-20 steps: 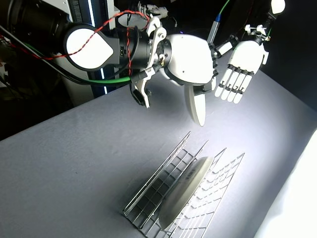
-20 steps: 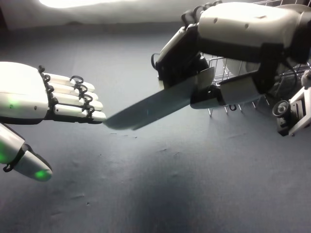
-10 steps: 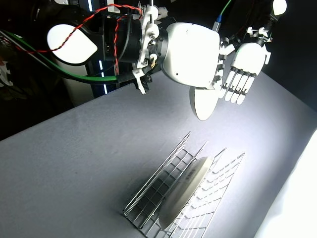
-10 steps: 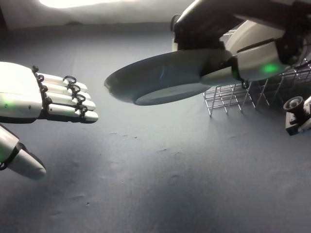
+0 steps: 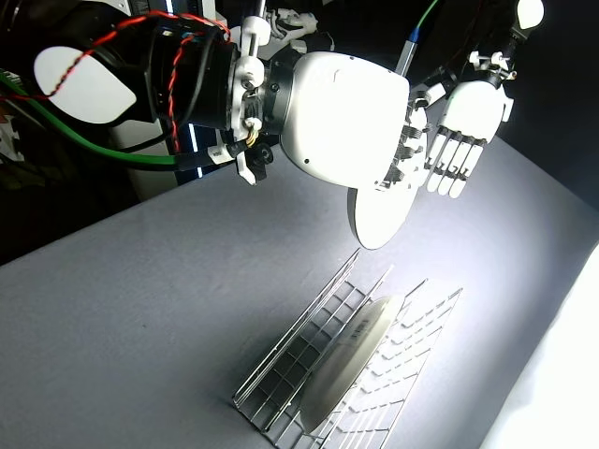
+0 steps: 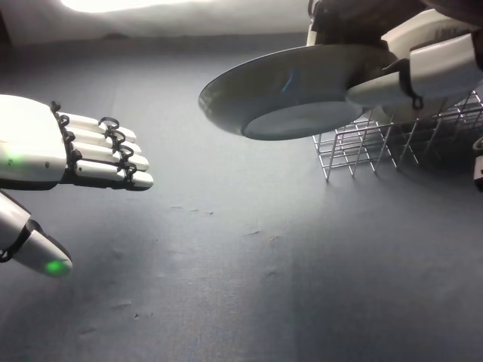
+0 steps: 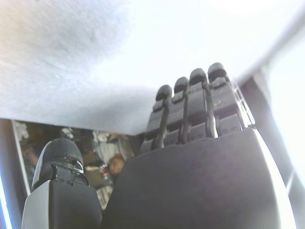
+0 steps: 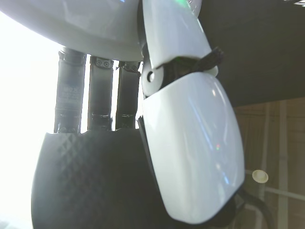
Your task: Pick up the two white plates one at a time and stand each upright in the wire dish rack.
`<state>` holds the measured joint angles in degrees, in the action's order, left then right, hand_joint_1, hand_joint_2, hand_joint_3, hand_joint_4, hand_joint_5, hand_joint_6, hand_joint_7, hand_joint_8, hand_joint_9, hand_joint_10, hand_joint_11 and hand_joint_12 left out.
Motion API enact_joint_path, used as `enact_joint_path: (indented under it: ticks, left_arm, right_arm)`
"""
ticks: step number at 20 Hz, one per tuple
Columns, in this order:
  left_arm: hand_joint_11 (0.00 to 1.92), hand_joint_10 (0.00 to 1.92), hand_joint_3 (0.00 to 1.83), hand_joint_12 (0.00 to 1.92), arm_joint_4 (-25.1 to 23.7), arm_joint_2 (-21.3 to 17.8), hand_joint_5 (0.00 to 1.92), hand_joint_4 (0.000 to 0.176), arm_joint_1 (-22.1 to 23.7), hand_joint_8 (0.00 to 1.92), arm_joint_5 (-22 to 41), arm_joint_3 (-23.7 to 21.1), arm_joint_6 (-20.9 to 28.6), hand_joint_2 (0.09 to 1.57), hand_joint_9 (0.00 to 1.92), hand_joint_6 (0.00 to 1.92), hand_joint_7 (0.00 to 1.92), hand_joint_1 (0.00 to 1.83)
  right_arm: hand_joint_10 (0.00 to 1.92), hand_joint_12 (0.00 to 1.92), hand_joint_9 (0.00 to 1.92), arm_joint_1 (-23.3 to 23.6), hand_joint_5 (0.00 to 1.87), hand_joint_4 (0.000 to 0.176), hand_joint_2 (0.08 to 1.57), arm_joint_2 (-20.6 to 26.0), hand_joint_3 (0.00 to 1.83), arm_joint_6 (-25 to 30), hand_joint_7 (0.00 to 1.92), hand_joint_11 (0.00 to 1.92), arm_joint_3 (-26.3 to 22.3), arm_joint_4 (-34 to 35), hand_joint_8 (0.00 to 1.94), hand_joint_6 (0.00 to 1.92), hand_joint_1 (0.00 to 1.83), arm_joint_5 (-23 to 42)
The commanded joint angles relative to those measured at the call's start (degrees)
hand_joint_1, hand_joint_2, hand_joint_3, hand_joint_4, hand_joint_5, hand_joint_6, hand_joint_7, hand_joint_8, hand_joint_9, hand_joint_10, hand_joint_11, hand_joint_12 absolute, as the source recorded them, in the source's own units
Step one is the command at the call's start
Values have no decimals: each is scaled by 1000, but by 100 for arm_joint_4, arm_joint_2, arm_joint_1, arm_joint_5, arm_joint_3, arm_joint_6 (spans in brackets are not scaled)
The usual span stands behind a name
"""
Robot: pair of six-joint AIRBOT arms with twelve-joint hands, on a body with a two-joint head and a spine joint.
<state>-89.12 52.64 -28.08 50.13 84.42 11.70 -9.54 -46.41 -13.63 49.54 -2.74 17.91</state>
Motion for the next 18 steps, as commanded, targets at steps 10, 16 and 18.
enact_joint_path:
  ticks: [10, 16, 18]
  left_arm:
    - [0, 0, 0, 0, 306, -47, 0, 0, 152, 0, 145, -34, 41, 1035, 0, 0, 0, 0]
    - [0, 0, 0, 0, 279, -24, 0, 0, 194, 0, 152, -16, 52, 1036, 0, 0, 0, 0]
    - [0, 0, 0, 0, 243, -5, 0, 0, 220, 0, 152, -12, 57, 1038, 0, 0, 0, 0]
  right_arm:
    - [1084, 1521, 906, 57, 929, 0, 1103, 320, 0, 113, 977, 877, 220, 235, 847, 947, 1487, 710]
    - [1081, 1549, 907, -280, 939, 0, 1104, 307, 0, 81, 981, 876, 588, 234, 804, 944, 1484, 703]
    - [1135, 1546, 859, -388, 901, 0, 1118, 270, 5, 59, 928, 851, 705, 233, 923, 1013, 1484, 722]
